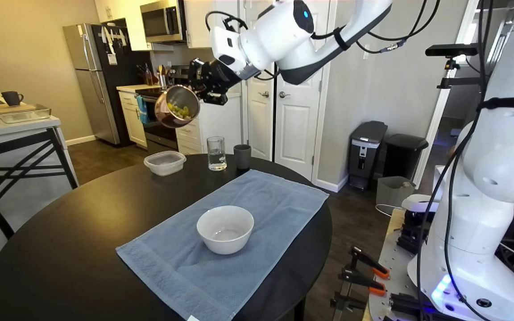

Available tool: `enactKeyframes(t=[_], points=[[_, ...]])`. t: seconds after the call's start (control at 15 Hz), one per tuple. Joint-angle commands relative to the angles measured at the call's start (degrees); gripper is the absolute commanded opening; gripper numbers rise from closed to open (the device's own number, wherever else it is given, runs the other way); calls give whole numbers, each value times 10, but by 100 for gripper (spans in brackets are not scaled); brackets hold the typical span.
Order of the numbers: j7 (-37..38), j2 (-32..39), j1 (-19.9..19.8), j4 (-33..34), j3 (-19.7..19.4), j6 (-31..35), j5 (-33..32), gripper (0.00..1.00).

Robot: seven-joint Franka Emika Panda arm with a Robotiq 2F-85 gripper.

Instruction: Transfer the contents of the cup into the white bowl

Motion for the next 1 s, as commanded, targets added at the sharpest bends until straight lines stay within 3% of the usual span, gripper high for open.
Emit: enactKeyframes(t=[0.0, 0.33, 0.53, 0.6, 0.93], points=[[112, -42, 34, 24, 8, -44, -142, 2], [328, -77, 114, -36, -7, -146, -372, 2], [417, -84, 129, -103, -12, -222, -463, 2], [378, -85, 142, -120, -16, -245, -418, 2], [386, -84, 154, -166, -24, -304, -417, 2]])
